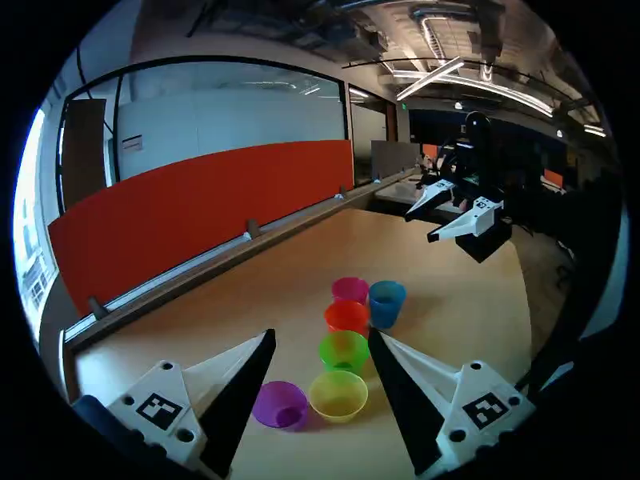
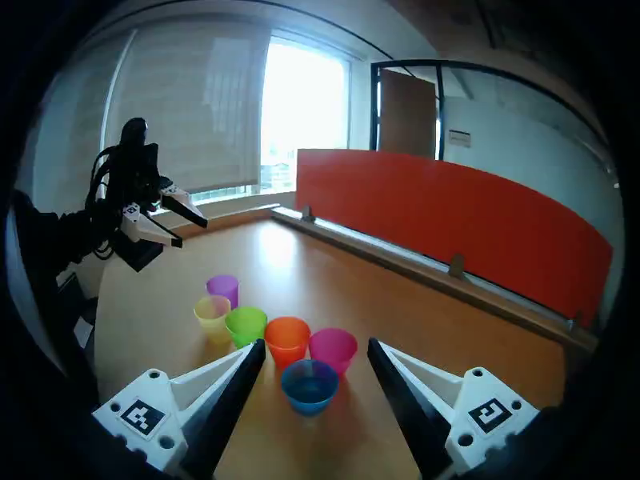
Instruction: Pour water
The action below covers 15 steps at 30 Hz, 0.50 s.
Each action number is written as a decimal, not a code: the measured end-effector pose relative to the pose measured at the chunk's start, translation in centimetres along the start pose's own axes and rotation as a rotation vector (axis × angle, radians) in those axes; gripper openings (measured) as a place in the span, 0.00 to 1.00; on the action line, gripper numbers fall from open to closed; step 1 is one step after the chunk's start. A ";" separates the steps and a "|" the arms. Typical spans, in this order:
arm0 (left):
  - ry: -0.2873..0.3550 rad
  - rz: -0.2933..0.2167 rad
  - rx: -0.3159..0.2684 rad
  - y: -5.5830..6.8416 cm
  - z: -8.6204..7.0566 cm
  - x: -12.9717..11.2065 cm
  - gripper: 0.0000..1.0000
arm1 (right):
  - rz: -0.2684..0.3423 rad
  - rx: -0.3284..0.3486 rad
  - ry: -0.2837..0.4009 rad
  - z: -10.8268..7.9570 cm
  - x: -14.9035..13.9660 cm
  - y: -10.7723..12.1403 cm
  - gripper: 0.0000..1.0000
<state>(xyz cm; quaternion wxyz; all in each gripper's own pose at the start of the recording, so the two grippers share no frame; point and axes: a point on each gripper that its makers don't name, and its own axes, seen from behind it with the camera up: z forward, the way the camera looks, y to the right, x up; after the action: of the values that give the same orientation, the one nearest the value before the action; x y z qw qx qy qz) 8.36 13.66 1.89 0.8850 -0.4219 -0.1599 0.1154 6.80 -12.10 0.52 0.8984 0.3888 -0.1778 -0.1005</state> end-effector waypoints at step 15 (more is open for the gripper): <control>-0.107 0.057 -0.087 1.3 1.9 -1.7 0.85 | -0.009 0.024 -0.072 1.2 -2.0 -0.1 0.99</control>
<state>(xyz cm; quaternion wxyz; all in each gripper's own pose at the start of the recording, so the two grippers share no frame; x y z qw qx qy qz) 6.01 15.29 1.67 0.8524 -0.4575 -0.1996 0.1560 4.54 -12.30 0.74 0.8861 0.3967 -0.2095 -0.1162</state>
